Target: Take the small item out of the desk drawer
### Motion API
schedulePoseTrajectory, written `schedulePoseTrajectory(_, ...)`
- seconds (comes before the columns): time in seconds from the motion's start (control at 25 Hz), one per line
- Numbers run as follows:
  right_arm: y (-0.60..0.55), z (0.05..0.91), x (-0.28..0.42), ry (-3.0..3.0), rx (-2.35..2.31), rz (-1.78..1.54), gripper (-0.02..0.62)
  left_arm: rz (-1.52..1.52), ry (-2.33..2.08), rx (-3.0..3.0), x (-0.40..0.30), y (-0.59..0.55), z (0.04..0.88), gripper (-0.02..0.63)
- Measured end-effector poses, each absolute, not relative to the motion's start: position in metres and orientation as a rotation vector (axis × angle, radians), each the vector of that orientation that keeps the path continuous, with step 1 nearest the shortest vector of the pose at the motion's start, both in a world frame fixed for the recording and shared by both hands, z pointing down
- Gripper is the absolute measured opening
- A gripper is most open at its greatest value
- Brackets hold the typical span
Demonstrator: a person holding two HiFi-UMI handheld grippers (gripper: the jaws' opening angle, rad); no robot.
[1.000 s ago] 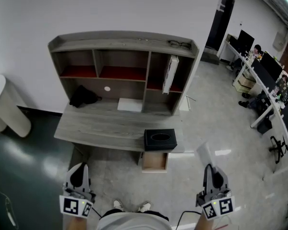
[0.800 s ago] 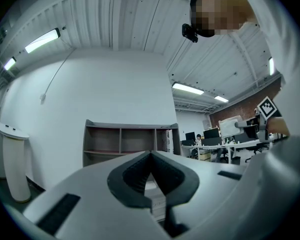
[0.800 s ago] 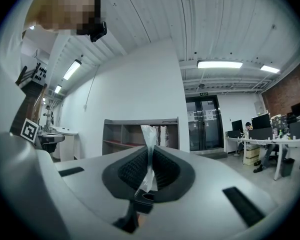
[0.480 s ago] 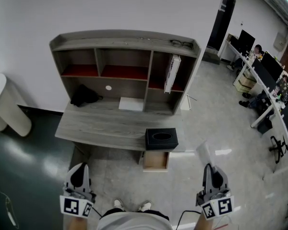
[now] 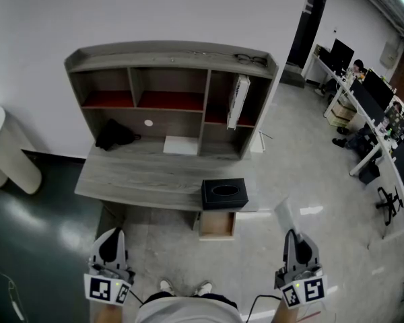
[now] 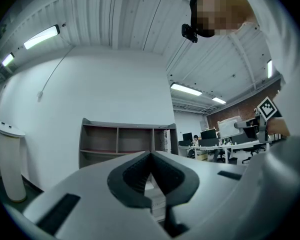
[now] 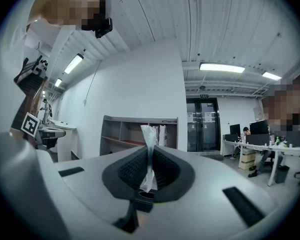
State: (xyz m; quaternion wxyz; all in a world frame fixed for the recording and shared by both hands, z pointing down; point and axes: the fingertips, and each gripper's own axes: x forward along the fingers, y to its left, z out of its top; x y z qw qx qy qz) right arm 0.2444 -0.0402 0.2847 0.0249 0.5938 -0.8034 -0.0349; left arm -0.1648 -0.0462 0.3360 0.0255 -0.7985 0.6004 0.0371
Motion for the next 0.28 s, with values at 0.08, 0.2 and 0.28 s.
schedulePoseTrajectory(0.08,-0.0402,0.2847,0.2440,-2.483,1.836,-0.109,0.029,0.111,1.856,-2.472,-0.1647,-0.0471,0.3360,0.017)
schedulePoseTrajectory(0.2,-0.0409,0.2844,0.2441,-2.478,1.838,-0.110,0.029,0.115,1.853,-2.474,-0.1645,-0.0488,0.3359,0.017)
schedulePoseTrajectory(0.28,-0.0418,0.2844,0.2444,-2.475,1.839,-0.112,0.028,0.116,1.851,-2.475,-0.1642,-0.0501,0.3364,0.017)
